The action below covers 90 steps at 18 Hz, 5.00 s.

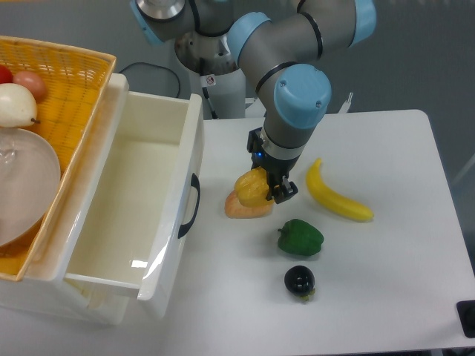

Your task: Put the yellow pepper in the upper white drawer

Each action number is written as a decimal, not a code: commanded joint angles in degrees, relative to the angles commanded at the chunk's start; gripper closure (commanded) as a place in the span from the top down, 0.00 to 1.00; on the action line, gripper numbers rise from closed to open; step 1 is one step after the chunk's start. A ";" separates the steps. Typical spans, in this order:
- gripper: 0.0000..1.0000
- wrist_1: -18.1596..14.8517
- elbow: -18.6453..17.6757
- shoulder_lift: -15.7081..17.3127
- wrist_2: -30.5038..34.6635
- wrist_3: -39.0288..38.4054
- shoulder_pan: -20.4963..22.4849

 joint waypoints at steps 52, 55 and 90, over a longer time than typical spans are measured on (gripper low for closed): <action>0.28 -7.91 4.57 10.72 -28.92 -47.55 -2.98; 0.28 -7.91 4.22 10.72 -28.74 -47.55 -4.30; 1.00 -0.79 3.08 9.14 -27.26 -42.64 -5.36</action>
